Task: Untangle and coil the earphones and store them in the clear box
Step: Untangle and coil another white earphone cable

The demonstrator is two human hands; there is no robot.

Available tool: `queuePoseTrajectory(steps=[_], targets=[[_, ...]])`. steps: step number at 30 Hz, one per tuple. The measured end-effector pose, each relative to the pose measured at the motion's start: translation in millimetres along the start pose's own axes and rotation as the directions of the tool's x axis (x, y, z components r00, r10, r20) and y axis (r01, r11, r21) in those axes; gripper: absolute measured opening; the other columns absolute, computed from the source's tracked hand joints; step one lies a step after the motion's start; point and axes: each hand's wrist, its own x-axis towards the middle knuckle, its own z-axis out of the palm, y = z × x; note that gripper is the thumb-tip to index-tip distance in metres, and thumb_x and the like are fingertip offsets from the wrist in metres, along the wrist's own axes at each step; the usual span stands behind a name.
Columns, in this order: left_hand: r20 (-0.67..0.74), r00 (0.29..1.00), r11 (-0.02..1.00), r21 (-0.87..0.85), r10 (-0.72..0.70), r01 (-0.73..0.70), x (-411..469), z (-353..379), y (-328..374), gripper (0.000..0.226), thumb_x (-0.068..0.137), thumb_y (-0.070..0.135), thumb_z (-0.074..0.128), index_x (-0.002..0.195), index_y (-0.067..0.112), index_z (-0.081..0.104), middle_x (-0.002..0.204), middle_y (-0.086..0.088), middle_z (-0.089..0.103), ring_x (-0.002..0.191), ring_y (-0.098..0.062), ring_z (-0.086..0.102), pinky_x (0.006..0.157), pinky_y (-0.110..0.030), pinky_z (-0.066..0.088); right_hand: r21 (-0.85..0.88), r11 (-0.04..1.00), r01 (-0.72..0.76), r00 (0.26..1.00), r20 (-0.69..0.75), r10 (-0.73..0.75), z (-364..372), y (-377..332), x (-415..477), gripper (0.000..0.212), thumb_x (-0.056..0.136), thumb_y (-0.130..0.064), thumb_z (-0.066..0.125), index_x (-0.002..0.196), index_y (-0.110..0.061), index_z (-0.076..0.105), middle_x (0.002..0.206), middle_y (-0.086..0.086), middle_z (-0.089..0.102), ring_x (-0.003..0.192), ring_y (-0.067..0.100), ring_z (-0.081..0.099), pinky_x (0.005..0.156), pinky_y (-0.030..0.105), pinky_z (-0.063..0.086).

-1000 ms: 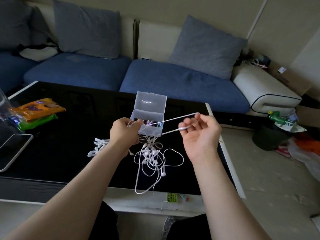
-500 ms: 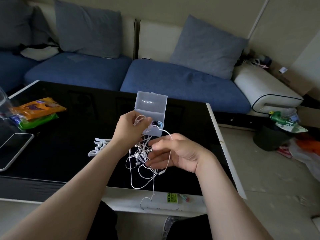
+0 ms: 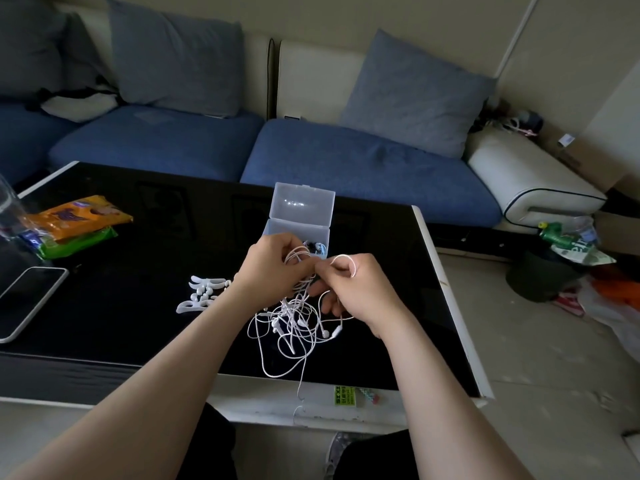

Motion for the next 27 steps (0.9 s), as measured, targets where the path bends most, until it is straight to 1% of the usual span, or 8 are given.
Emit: queuePoseTrajectory(steps=[5, 8, 12, 17, 19, 23, 25, 27], targets=[[0.023, 0.996, 0.995, 0.056, -0.087, 0.086, 2, 0, -5, 0.019, 0.090, 0.038, 0.078, 0.085, 0.022, 0.069, 0.079, 0.002, 0.072, 0.063, -0.016, 0.070, 0.056, -0.028, 0.057, -0.204, 0.979, -0.018, 0.982, -0.186, -0.021, -3, -1, 3, 0.029, 0.113, -0.023, 0.047, 0.095, -0.010, 0.066, 0.068, 0.008, 0.076, 0.044, 0.019, 0.064, 0.043, 0.023, 0.044], [0.055, 0.985, 0.977, 0.153, -0.162, 0.152, 3, -1, -15, 0.020, 0.090, 0.033, 0.076, 0.088, 0.015, 0.067, 0.086, -0.004, 0.071, 0.067, -0.018, 0.067, 0.054, -0.025, 0.052, 0.243, 0.958, 0.152, 0.887, -0.462, -0.024, -2, -12, 5, 0.027, 0.117, -0.021, 0.031, 0.100, -0.012, 0.050, 0.077, 0.016, 0.074, 0.054, 0.025, 0.072, 0.047, 0.030, 0.053], [0.047, 0.976, 0.960, 0.200, -0.211, 0.198, 3, -1, -21, 0.021, 0.093, 0.028, 0.073, 0.092, 0.009, 0.066, 0.090, -0.006, 0.067, 0.074, -0.018, 0.063, 0.054, -0.025, 0.045, 0.588, 0.655, 0.475, 0.734, -0.675, 0.074, -11, -17, 6, 0.021, 0.117, -0.013, 0.025, 0.107, -0.009, 0.044, 0.111, 0.029, 0.072, 0.097, 0.034, 0.080, 0.082, 0.043, 0.066], [0.036, 0.975, 0.950, 0.235, -0.219, 0.204, 4, 0, -22, 0.020, 0.094, 0.026, 0.068, 0.093, 0.006, 0.063, 0.089, -0.010, 0.068, 0.079, -0.029, 0.068, 0.069, -0.040, 0.058, -0.065, 0.892, 0.448, 0.513, -0.798, -0.316, -15, 0, 10, 0.052, 0.095, 0.008, 0.032, 0.109, -0.027, 0.068, 0.143, 0.011, 0.065, 0.141, 0.026, 0.057, 0.119, 0.040, 0.044], [0.028, 0.985, 0.958, 0.239, -0.171, 0.159, 3, 1, -21, 0.020, 0.095, 0.027, 0.068, 0.092, 0.009, 0.061, 0.091, -0.009, 0.067, 0.079, -0.028, 0.066, 0.069, -0.040, 0.057, -0.332, 0.906, 0.263, 0.670, -0.613, -0.419, -14, 0, 11, 0.054, 0.093, 0.006, 0.039, 0.113, -0.027, 0.076, 0.164, 0.012, 0.047, 0.159, 0.035, 0.030, 0.126, 0.053, 0.027], [0.025, 0.997, 0.976, 0.205, -0.077, 0.070, 0, 2, -14, 0.020, 0.096, 0.032, 0.069, 0.090, 0.015, 0.060, 0.086, -0.004, 0.066, 0.077, -0.024, 0.063, 0.067, -0.039, 0.055, -0.691, 0.711, -0.132, 0.959, -0.272, -0.086, -3, 3, 8, 0.042, 0.105, -0.011, 0.052, 0.133, -0.039, 0.068, 0.178, 0.002, 0.014, 0.161, 0.049, -0.013, 0.124, 0.071, -0.008], [0.025, 0.999, 0.979, 0.201, -0.040, 0.035, 0, 2, -11, 0.020, 0.097, 0.033, 0.069, 0.088, 0.017, 0.060, 0.084, -0.001, 0.065, 0.076, -0.021, 0.061, 0.065, -0.036, 0.052, -0.736, 0.664, -0.130, 0.988, -0.153, 0.024, 1, 8, 9, 0.046, 0.105, -0.016, 0.051, 0.144, -0.039, 0.061, 0.177, 0.002, 0.016, 0.161, 0.049, -0.008, 0.125, 0.072, -0.007], [0.036, 0.999, 0.982, 0.186, -0.017, 0.011, -1, 3, -9, 0.020, 0.097, 0.031, 0.070, 0.087, 0.017, 0.059, 0.080, 0.001, 0.062, 0.072, -0.017, 0.057, 0.059, -0.030, 0.043, -0.680, 0.727, -0.089, 0.996, -0.064, 0.062, 3, 9, 11, 0.041, 0.104, -0.022, 0.050, 0.137, -0.039, 0.066, 0.164, 0.003, 0.045, 0.156, 0.041, 0.026, 0.127, 0.066, 0.012]])
